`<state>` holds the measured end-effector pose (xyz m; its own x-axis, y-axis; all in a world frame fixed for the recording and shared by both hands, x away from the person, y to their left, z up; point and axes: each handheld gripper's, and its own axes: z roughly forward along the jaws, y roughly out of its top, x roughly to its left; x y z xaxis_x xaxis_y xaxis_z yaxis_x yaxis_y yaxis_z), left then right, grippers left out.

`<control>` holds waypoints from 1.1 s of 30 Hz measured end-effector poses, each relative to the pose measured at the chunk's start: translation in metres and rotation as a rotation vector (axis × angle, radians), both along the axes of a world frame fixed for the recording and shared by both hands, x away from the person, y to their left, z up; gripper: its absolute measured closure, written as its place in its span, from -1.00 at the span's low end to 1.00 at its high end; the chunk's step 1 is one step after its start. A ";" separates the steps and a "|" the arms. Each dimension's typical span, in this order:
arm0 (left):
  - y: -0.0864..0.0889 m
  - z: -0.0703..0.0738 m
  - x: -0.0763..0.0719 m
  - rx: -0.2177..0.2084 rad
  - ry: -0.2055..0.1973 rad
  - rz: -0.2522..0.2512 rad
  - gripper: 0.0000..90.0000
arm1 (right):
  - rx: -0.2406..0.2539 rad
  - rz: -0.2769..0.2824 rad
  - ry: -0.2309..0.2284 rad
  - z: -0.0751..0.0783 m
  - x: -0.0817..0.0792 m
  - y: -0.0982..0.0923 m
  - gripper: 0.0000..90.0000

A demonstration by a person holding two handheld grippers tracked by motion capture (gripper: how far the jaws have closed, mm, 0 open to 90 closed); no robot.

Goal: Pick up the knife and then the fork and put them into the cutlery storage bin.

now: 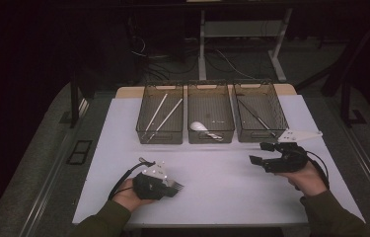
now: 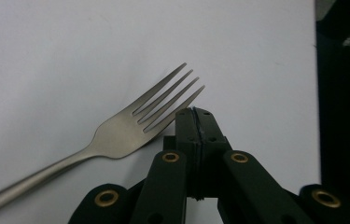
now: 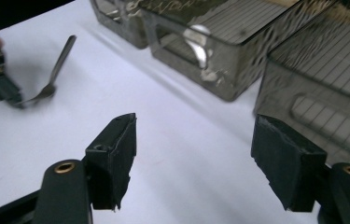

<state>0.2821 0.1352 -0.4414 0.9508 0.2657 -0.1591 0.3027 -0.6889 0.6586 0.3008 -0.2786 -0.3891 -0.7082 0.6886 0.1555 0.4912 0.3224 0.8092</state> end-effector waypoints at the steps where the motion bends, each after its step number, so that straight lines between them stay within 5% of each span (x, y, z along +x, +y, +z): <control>1: -0.003 -0.001 0.002 -0.007 -0.004 0.006 0.97 | 0.002 0.002 -0.001 -0.001 -0.003 0.000 -0.31; 11: -0.038 -0.002 0.039 0.029 -0.087 0.033 0.97 | -0.020 0.016 0.030 -0.013 -0.013 0.002 -0.32; 13: -0.041 -0.002 0.040 0.009 -0.084 0.044 0.97 | -0.014 0.016 0.037 -0.015 -0.013 0.002 -0.32; 18: -0.010 0.014 0.045 -0.032 -0.124 0.091 0.79 | -0.014 0.033 0.044 -0.016 -0.014 0.004 -0.33; 23: 0.017 0.013 0.061 -0.011 -0.143 0.100 0.54 | -0.007 0.037 0.046 -0.016 -0.014 0.004 -0.33; 28: 0.017 0.001 0.071 0.043 -0.145 0.039 0.48 | 0.001 0.037 0.044 -0.016 -0.013 0.004 -0.33; 33: 0.015 -0.003 0.073 0.026 -0.128 0.032 0.64 | 0.004 0.042 0.047 -0.016 -0.013 0.003 -0.33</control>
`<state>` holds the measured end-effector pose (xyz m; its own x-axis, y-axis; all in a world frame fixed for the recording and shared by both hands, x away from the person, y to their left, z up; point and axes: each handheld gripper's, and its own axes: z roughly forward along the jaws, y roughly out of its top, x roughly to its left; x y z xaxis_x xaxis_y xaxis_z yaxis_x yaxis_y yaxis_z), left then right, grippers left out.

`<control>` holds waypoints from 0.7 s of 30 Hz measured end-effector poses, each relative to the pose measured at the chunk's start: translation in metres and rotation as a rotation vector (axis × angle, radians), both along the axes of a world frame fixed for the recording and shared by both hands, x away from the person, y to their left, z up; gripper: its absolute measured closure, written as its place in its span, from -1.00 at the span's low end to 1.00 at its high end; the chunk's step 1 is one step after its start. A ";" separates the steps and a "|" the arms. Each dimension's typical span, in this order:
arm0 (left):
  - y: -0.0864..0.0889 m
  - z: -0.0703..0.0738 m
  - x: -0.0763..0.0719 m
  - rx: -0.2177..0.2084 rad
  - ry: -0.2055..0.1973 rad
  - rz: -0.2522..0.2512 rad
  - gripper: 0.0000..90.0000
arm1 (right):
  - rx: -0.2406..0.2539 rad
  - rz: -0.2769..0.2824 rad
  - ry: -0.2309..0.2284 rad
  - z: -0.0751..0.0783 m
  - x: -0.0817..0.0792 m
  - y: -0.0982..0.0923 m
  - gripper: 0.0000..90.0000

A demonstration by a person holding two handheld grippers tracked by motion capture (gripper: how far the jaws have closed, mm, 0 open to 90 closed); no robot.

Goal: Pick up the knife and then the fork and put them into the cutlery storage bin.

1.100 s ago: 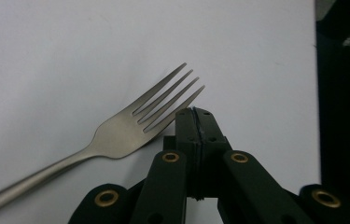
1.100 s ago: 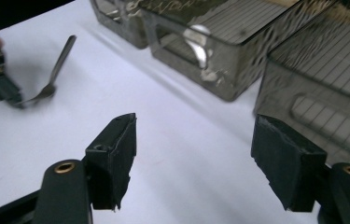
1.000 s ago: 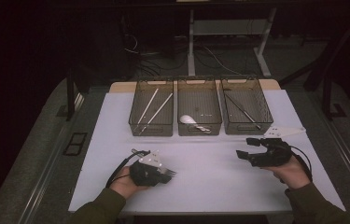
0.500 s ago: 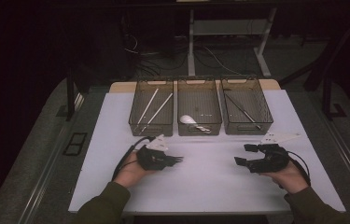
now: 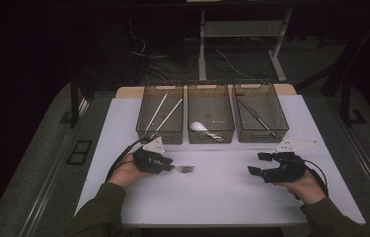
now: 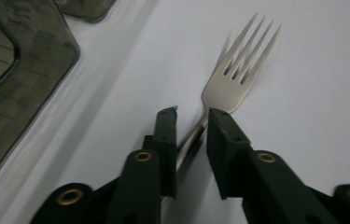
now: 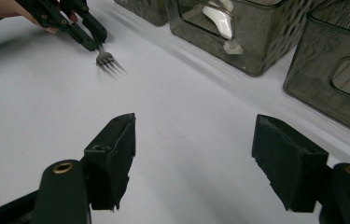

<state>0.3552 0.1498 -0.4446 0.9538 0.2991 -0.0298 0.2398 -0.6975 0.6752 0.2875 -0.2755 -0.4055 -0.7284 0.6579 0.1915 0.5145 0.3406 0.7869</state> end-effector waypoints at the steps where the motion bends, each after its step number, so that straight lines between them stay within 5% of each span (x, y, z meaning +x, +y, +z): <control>1: -0.001 0.000 -0.001 0.002 0.005 0.002 0.66 | -0.001 0.001 0.000 0.000 0.000 0.000 -0.33; 9: -0.010 0.002 -0.012 0.034 -0.005 -0.036 0.88 | 0.005 0.009 0.007 0.000 0.000 0.002 -0.33; 15: -0.013 0.004 -0.016 0.031 -0.019 0.003 0.90 | 0.006 0.024 0.012 0.000 -0.002 0.011 -0.33; 21: -0.031 0.025 -0.021 -0.075 -0.047 0.087 0.90 | 0.059 0.038 0.017 0.001 0.001 0.033 -0.25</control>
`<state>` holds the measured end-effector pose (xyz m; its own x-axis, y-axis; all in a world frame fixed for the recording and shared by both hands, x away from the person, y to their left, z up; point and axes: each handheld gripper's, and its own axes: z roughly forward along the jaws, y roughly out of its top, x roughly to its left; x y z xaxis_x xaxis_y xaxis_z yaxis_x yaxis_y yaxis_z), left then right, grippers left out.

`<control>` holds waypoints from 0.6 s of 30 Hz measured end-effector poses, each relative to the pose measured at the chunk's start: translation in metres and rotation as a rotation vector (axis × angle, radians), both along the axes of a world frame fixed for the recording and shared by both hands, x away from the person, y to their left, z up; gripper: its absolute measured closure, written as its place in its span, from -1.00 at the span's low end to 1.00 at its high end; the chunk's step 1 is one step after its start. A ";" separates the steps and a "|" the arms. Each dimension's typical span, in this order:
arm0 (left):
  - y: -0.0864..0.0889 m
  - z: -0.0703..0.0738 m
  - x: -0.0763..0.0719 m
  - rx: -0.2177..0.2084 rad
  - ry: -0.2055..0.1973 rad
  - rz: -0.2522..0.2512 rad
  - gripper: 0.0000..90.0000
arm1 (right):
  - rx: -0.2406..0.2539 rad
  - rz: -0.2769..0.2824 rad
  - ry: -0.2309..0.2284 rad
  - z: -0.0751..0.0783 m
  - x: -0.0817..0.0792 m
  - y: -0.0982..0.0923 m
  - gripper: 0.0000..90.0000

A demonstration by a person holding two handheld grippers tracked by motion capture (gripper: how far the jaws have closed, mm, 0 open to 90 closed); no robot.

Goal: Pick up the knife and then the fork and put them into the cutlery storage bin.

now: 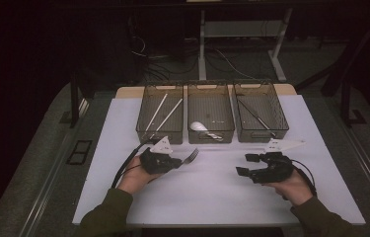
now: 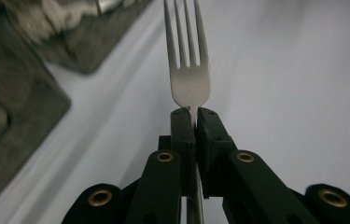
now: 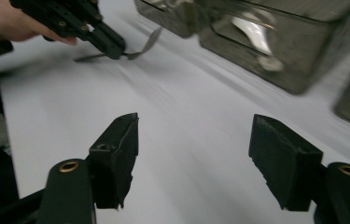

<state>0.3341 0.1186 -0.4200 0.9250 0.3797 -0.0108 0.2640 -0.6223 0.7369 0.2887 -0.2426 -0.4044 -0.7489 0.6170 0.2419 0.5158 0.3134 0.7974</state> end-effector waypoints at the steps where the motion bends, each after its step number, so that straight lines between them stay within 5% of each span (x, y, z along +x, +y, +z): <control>1: -0.004 0.003 -0.001 -0.017 -0.006 0.007 0.90 | 0.006 0.007 0.003 0.001 0.002 0.006 -0.23; 7: -0.028 0.015 -0.010 -0.037 -0.056 0.048 0.90 | 0.053 0.026 -0.017 0.007 0.015 0.040 -0.06; 12: -0.049 0.020 -0.015 -0.051 -0.082 0.070 0.91 | 0.144 -0.002 0.009 0.014 0.031 0.056 0.05; 18: -0.066 0.026 -0.018 -0.059 -0.122 0.068 0.91 | 0.158 -0.037 0.060 0.011 0.047 0.067 0.19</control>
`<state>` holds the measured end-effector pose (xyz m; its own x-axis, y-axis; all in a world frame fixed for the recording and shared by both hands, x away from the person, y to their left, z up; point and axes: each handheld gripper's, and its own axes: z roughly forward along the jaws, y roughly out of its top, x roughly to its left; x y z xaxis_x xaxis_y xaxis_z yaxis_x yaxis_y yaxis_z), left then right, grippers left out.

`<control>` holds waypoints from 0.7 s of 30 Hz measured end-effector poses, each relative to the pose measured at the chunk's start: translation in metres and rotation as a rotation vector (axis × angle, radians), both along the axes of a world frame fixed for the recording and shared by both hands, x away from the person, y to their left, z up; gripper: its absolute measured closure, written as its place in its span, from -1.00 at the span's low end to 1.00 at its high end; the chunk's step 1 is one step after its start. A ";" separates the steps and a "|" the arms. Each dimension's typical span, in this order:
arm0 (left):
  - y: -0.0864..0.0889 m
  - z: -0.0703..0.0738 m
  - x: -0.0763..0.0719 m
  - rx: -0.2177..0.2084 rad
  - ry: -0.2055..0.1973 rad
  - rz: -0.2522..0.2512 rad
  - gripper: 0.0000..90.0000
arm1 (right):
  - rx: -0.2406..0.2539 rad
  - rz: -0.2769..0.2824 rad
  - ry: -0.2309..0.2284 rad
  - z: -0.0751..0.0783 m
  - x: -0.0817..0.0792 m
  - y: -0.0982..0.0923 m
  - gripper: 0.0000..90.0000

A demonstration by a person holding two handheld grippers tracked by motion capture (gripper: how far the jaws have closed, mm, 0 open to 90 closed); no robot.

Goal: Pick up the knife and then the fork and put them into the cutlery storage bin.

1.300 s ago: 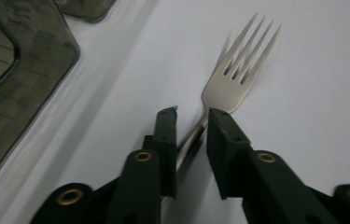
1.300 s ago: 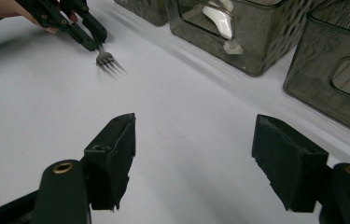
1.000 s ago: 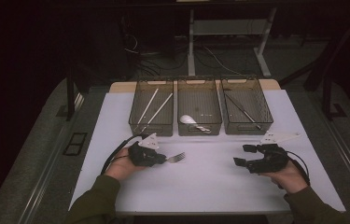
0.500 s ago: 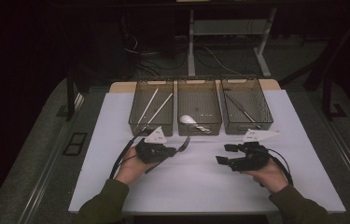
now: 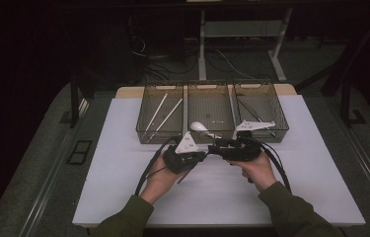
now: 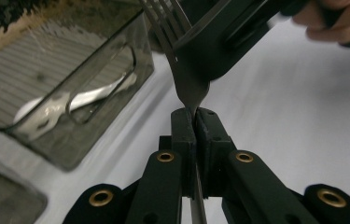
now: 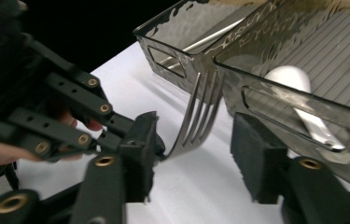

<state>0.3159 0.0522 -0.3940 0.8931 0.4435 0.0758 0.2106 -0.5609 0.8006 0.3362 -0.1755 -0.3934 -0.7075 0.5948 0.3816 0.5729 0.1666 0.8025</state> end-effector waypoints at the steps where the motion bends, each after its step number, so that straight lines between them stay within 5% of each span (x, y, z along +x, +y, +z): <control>1: -0.002 0.000 0.000 -0.011 -0.002 0.000 0.91 | 0.006 -0.003 0.007 -0.001 0.001 0.001 0.26; 6: -0.006 0.002 0.000 -0.019 -0.029 0.017 0.90 | 0.044 -0.016 0.022 0.000 0.003 -0.001 0.68; 8: -0.007 0.003 0.000 -0.060 -0.023 0.017 0.89 | 0.047 -0.030 0.010 0.003 0.003 -0.002 0.76; 11: -0.009 0.007 -0.003 -0.100 -0.022 0.007 0.71 | 0.082 -0.044 -0.012 0.008 0.004 -0.007 0.94; 12: -0.008 0.008 -0.005 -0.109 -0.025 0.011 0.60 | 0.049 -0.050 -0.036 0.012 0.004 -0.007 0.94; 17: 0.013 0.008 -0.008 -0.178 0.051 0.018 0.18 | 0.013 -0.112 -0.099 0.031 0.010 -0.031 0.94; 21: 0.038 -0.001 -0.012 -0.165 0.103 0.028 -0.02 | -0.005 -0.197 -0.133 0.050 0.022 -0.068 0.94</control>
<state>0.3038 0.0903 -0.3949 0.8794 0.4673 -0.0907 0.3096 -0.4168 0.8546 0.3578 -0.2433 -0.3439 -0.6218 0.7276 0.2898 0.4841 0.0662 0.8725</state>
